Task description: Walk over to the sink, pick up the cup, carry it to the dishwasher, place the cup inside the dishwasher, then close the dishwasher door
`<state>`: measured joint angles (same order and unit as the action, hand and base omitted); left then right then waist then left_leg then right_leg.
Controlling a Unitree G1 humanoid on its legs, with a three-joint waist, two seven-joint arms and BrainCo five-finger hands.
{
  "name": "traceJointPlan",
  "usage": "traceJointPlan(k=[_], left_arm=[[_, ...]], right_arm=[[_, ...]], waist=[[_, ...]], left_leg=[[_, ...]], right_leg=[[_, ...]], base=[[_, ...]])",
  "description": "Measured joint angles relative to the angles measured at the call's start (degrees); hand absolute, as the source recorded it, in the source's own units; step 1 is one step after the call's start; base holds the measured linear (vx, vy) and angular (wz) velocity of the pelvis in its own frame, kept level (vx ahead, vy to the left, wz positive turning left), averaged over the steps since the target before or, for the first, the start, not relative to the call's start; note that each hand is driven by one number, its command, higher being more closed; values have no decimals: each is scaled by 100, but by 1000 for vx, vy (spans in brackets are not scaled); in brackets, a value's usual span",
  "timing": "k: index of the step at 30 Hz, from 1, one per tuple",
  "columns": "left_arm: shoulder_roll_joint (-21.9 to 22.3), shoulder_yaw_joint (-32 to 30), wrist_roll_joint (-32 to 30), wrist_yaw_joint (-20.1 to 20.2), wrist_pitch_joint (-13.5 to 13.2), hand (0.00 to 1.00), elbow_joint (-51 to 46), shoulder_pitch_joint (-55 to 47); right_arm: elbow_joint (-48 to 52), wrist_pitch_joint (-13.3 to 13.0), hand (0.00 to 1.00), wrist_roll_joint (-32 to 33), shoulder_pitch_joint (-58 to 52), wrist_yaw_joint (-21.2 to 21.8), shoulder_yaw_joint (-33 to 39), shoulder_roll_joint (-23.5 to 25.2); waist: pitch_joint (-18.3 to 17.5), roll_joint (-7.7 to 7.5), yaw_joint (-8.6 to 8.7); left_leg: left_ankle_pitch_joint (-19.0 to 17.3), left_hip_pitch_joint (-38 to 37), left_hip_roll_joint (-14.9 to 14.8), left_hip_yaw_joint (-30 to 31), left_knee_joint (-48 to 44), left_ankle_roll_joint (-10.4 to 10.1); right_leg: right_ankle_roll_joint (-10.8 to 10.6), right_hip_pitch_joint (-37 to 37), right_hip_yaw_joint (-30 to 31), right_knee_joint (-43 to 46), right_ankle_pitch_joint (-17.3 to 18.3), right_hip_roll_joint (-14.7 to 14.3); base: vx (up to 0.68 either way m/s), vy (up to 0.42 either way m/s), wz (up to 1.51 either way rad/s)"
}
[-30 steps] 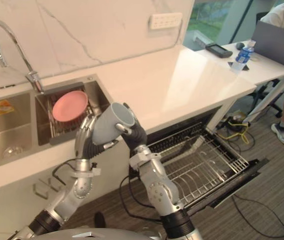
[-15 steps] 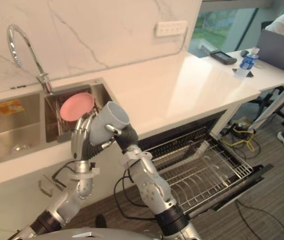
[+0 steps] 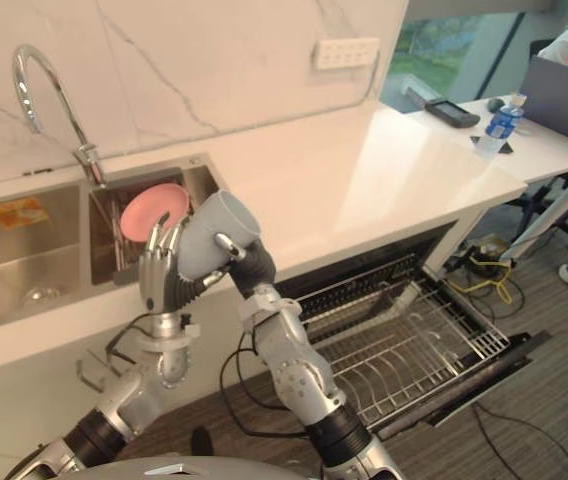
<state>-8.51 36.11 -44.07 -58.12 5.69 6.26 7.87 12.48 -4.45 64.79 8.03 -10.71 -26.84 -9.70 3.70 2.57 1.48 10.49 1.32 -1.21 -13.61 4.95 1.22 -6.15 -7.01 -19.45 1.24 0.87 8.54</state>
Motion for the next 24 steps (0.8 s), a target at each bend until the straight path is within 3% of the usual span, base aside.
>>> traceJointPlan(k=[1, 5, 6, 9, 12, 17, 18, 20, 24], left_arm=[[1, 14, -3, -41, -9, 0, -3, 33], [-5, 178, -6, -122, -196, 0, -5, 52], [-6, 186, 8, -147, -271, 0, -4, 39], [0, 263, 9, -154, -455, 0, -21, 27], [-1, 276, 14, -174, -480, 0, -22, 22], [-19, -9, 292, -458, -488, 0, -12, -90], [-20, -136, 427, -457, -490, 0, 75, -144], [-32, -947, 1104, -399, -582, 0, 504, -550], [-169, -1905, 1663, -215, -1047, 0, 553, -965]], right_arm=[[0, -95, 100, 135, 1, -2, -22, 1], [1, -601, 100, 306, 122, -97, -122, 22], [10, -901, 100, 357, 131, -101, -146, 122], [10, -1323, 100, 343, 137, -164, -152, 276], [10, -1555, 100, 217, 148, -275, -220, 347], [21, -1604, 100, -436, 538, -556, -99, 412], [78, -1645, 100, -478, 616, -557, 25, 485], [723, -1968, 100, -819, 782, -563, 916, 745], [1177, -2396, 100, -1118, 730, -531, 2770, 409]], waist=[[0, 0, -11], [-10, 15, -54], [-22, 29, -67], [-48, 59, -101], [-74, 96, -136], [-82, 108, -129], [-83, 111, -120], [-83, 105, -105], [-86, 45, -125]], left_leg=[[0, 0, 0, 6, 0, 0], [1, 2, 4, 33, 0, -2], [3, 2, 3, 57, 0, -5], [8, 4, 3, 82, 0, -12], [13, 3, 0, 96, 0, -20], [17, -31, -16, 97, 0, -25], [17, -36, -19, 97, 0, -25], [17, -37, -36, 93, 0, -25], [14, -41, -23, 57, 0, -21]], right_leg=[[-2, -1, -2, 0, 1, 0], [-5, -7, -5, 2, 4, 0], [-10, -14, -6, 3, 7, -3], [-14, -26, -19, 4, 10, -7], [-19, -35, -25, 4, 14, -14], [-38, -74, -19, -10, 27, -47], [-37, -80, -17, -15, 26, -51], [-32, -85, -12, -31, 23, -61], [-32, -87, -1, -39, 23, -45]], base=[[0, 0, 0], [0, 0, 1], [0, 0, 4], [1, 0, 4], [2, 0, 1], [0, 0, 0], [0, 0, 0], [0, 0, 0], [0, 0, 0]])
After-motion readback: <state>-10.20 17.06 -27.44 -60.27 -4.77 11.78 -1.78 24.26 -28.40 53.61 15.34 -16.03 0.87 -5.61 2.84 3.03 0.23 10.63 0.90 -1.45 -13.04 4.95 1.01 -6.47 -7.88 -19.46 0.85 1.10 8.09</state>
